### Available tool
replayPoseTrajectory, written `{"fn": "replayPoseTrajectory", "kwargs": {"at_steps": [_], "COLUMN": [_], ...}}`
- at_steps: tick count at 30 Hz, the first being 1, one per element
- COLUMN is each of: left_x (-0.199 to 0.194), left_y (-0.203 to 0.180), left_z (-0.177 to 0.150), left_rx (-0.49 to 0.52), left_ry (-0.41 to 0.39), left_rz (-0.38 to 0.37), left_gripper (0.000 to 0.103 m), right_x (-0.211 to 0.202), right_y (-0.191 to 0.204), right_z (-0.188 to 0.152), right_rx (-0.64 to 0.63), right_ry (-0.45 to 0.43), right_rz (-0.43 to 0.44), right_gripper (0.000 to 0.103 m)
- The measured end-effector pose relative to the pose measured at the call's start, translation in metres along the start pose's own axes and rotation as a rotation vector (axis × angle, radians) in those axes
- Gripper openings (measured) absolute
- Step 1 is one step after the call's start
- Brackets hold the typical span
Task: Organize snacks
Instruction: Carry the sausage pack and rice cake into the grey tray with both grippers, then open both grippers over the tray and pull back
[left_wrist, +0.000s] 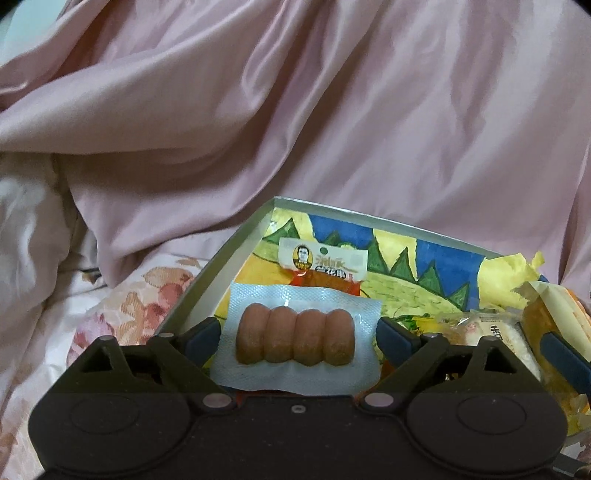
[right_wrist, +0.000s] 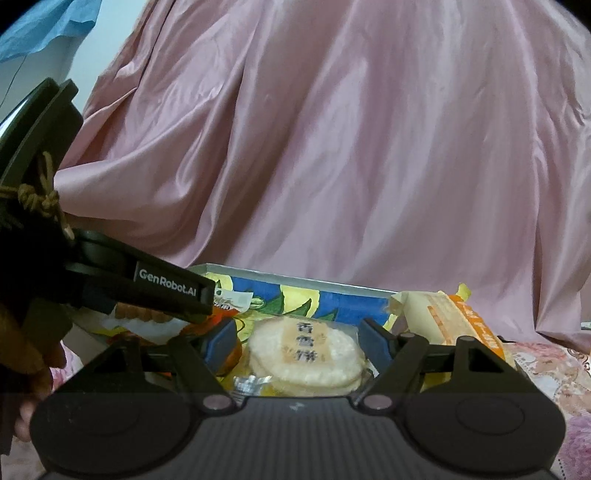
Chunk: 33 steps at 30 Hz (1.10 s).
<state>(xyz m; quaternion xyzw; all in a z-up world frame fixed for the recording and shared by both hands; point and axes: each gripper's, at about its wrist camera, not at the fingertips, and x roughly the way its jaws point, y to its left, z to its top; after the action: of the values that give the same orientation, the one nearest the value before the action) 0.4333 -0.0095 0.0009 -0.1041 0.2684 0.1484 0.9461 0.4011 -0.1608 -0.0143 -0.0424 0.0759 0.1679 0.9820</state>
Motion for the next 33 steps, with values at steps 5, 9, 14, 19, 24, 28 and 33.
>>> {"fn": "replayPoseTrajectory", "kwargs": {"at_steps": [5, 9, 14, 19, 24, 28, 33], "left_x": [-0.005, -0.014, -0.033, -0.066, -0.102, -0.131, -0.161], "left_y": [0.004, 0.005, 0.006, 0.012, 0.015, 0.019, 0.027], "left_z": [0.002, 0.007, 0.013, 0.008, 0.001, -0.006, -0.014], "left_rx": [-0.031, -0.046, -0.066, -0.101, -0.085, -0.064, -0.06], "left_ry": [0.018, 0.013, -0.007, -0.049, -0.092, -0.105, -0.109], "left_rz": [-0.008, -0.029, -0.046, -0.063, -0.066, -0.069, -0.062], "left_gripper": [0.099, 0.102, 0.102, 0.102, 0.102, 0.102, 0.102], "right_x": [-0.003, -0.01, -0.025, -0.049, -0.076, -0.097, -0.124], "right_y": [-0.001, -0.002, -0.006, -0.013, -0.017, -0.02, -0.022], "right_z": [0.002, 0.005, 0.015, 0.029, 0.037, 0.039, 0.039], "right_rx": [0.007, 0.008, 0.011, 0.012, 0.013, 0.039, 0.063], "right_ry": [-0.006, -0.023, -0.049, -0.081, -0.096, -0.105, -0.12], "right_rz": [0.008, 0.008, -0.017, -0.061, -0.116, -0.135, -0.155], "right_gripper": [0.086, 0.098, 0.103, 0.103, 0.103, 0.103, 0.103]}}
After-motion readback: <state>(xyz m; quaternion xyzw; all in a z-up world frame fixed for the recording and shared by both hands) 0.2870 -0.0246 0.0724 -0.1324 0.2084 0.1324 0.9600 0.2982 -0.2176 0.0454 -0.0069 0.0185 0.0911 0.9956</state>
